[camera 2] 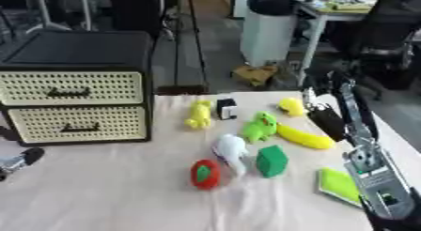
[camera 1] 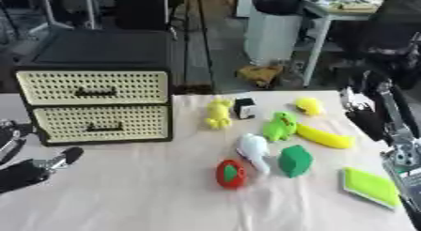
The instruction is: Pick up objects from table and place into drawer.
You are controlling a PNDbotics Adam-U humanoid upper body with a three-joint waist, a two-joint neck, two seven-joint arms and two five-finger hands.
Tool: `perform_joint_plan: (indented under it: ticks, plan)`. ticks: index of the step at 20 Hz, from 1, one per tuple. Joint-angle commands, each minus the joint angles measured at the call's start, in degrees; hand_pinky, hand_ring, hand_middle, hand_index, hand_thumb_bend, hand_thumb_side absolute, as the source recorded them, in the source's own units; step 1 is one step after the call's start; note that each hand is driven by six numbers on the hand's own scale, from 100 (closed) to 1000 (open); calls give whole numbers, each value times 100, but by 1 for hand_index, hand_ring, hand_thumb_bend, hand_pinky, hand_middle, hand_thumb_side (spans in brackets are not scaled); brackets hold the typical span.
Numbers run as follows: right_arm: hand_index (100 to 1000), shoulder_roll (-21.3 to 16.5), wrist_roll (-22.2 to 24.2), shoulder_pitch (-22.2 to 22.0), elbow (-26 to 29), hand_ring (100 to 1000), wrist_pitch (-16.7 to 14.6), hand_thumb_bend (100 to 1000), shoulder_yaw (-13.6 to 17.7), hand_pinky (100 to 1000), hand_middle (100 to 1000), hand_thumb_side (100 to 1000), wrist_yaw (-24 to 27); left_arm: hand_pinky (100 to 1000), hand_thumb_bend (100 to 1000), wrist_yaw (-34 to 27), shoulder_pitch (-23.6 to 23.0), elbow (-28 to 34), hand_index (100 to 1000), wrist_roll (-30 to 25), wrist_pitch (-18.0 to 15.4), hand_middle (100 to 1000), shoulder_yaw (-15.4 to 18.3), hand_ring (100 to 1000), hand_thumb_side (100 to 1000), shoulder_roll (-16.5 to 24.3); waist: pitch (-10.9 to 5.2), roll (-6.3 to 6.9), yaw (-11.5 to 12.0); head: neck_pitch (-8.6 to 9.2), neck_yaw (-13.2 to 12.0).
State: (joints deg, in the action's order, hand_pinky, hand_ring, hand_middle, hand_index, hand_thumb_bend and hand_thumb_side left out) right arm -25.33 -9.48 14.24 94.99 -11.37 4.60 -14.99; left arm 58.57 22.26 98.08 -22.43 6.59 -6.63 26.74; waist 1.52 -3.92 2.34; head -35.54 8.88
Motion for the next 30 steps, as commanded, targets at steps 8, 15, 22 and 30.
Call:
perform_joint_plan:
  ticks: [8,15,22,30]
  plan:
    - [766,-68,26,101,51,704,-24,100,32,600,720,647,24,100,667,229,939,-1229,788,-196,-276,100,-453,100,1000,-185,-38,10,-48,-5,-68]
    - [767,-35,63,144,45,704,-45,100,-1,601,721,646,48,100,657,711,1616,-2474,806,45,-244,100,-464,100,1000,-514,-39,-37,-120,-21,-148]
    - [767,8,123,213,49,704,-67,100,-56,601,721,645,74,100,656,1146,2057,-3335,817,485,-245,100,-396,100,1000,-744,12,-89,-232,-18,-247]
    - [768,40,167,260,48,705,-84,100,-88,602,721,645,96,100,653,1625,2302,-3716,818,832,-161,100,-345,100,1000,-890,49,-134,-335,-20,-326]
